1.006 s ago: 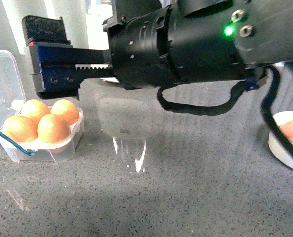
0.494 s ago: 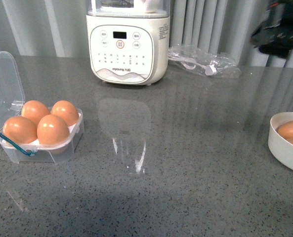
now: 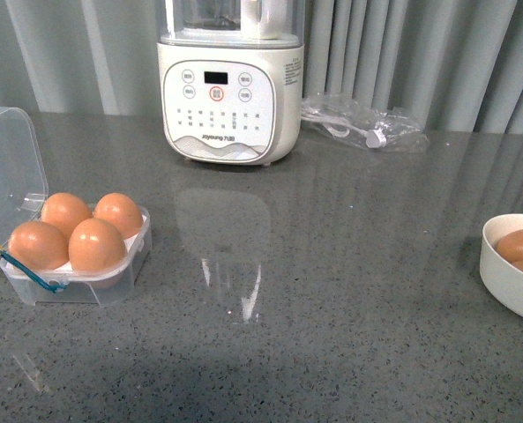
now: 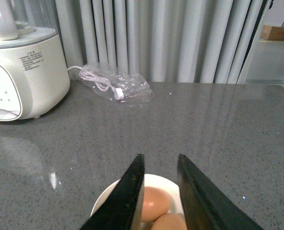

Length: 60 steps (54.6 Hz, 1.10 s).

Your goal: Put egg into box

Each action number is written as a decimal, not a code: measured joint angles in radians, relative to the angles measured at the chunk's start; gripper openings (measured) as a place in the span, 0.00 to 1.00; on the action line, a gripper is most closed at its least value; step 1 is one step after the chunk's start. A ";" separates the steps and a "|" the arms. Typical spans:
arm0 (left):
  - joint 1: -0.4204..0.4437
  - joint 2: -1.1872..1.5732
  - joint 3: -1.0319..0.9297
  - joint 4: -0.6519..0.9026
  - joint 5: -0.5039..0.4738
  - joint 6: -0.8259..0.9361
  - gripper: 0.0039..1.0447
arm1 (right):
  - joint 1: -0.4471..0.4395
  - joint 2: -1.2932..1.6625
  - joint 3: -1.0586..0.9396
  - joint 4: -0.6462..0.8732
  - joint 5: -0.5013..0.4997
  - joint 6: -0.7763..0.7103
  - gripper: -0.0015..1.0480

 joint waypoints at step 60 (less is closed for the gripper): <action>0.000 0.000 0.000 0.000 0.000 0.000 0.94 | -0.095 -0.610 -0.304 -0.278 -0.087 -0.005 0.03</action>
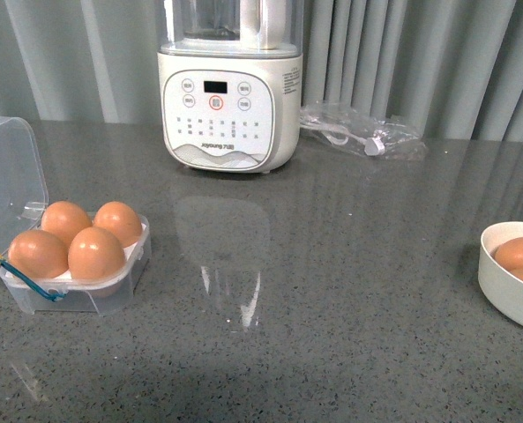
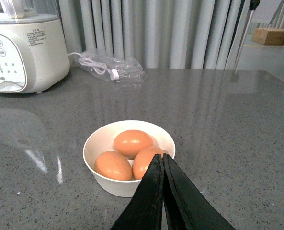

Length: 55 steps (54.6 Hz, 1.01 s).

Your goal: Put egg into box

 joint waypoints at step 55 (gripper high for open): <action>0.000 0.000 0.000 0.000 0.000 0.000 0.94 | 0.000 -0.372 0.001 -0.379 -0.002 0.000 0.03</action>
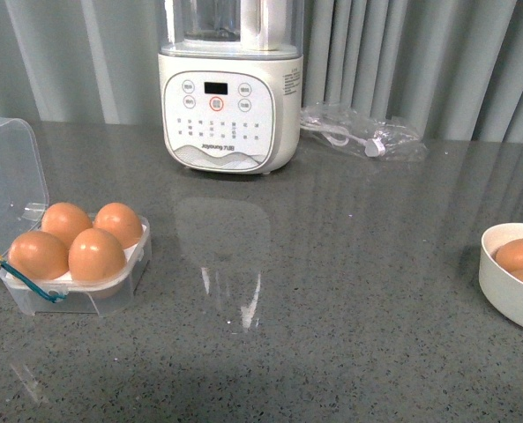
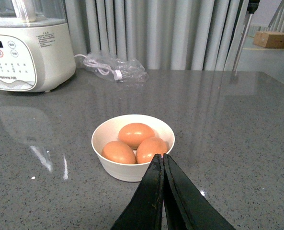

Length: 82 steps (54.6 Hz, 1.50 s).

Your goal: Put egg into box

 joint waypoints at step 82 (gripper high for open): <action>0.157 0.981 0.508 0.181 -0.084 -0.126 0.94 | 0.000 0.000 0.000 0.000 0.000 0.000 0.93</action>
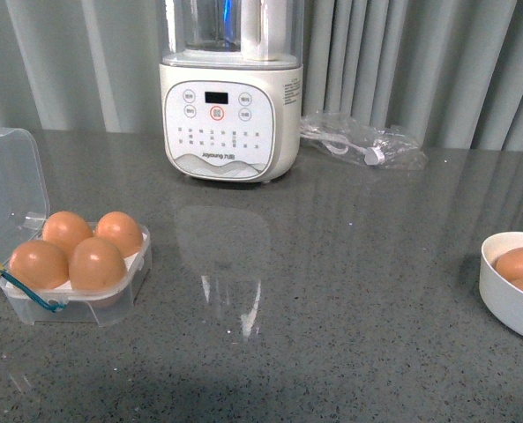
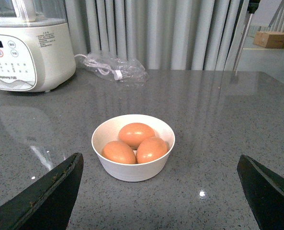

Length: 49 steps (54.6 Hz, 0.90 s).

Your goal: Put egg into box

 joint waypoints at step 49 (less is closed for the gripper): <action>0.079 0.369 0.132 0.219 0.250 0.053 0.94 | 0.000 0.000 0.000 0.000 0.000 0.000 0.93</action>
